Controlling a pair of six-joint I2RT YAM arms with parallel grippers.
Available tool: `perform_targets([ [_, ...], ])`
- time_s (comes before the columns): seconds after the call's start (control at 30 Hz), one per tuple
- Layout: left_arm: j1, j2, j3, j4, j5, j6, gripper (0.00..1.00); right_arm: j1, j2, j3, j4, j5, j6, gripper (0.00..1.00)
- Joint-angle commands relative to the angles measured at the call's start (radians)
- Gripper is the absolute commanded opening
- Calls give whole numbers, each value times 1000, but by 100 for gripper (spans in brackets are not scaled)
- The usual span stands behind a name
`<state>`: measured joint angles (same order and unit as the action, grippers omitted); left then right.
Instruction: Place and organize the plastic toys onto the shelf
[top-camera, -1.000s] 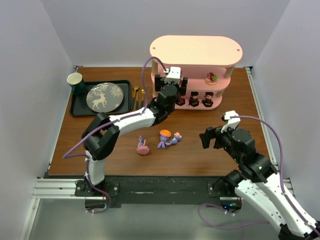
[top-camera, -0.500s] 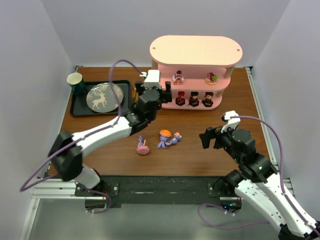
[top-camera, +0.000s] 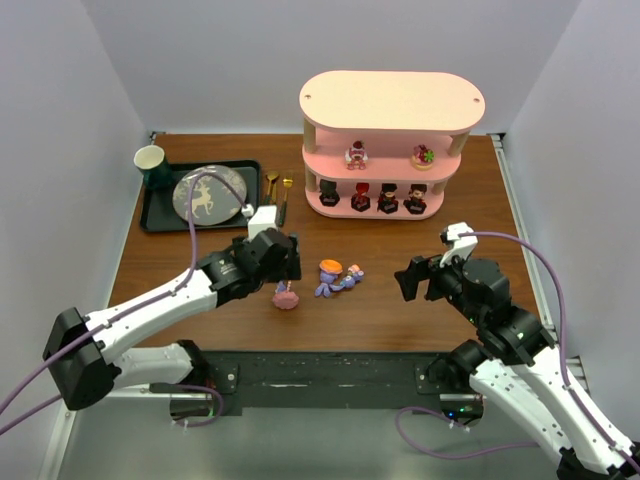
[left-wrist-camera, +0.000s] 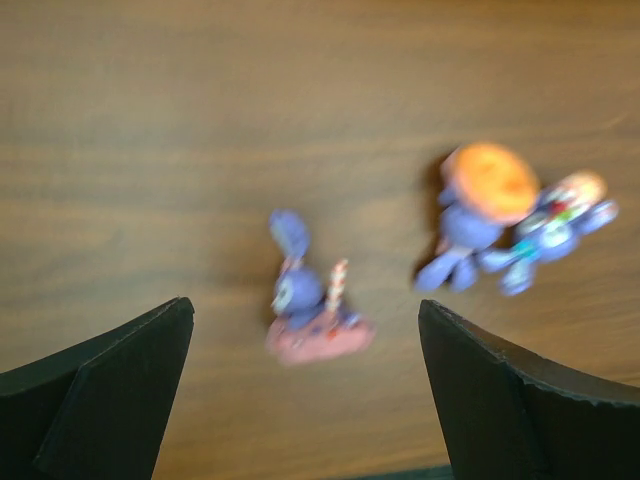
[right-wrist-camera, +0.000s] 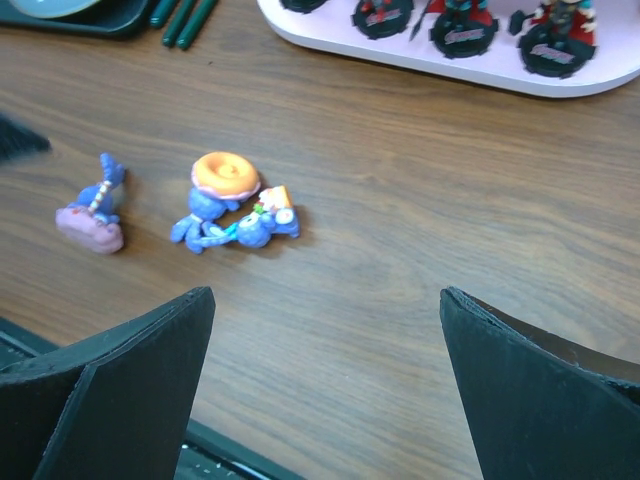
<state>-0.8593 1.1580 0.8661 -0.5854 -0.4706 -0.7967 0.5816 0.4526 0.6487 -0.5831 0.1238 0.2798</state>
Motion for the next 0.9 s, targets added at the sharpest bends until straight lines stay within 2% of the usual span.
perform_targets([
  [0.0,-4,-37,-45,-76,50,-114,99,-2,3,2,-4,-41,33,99],
  [0.27,14,90,-96,80,113,-119,95,-2,-5,-15,-3,-58,59,99],
  [0.47,20,155,-177,160,141,-162,88,0,-11,-52,15,-81,84,99],
  [0.67,22,169,-252,257,236,-187,66,0,-8,-61,26,-95,91,98],
  [0.7,20,163,-274,272,250,-194,58,-2,-8,-61,26,-96,93,98],
  [0.73,17,152,-285,292,263,-197,55,-2,-8,-61,28,-98,94,98],
  [0.77,14,143,-301,298,279,-202,46,-2,-8,-63,31,-107,99,99],
  [0.87,-6,99,-320,309,268,-202,31,-2,-5,-70,54,-121,119,98],
])
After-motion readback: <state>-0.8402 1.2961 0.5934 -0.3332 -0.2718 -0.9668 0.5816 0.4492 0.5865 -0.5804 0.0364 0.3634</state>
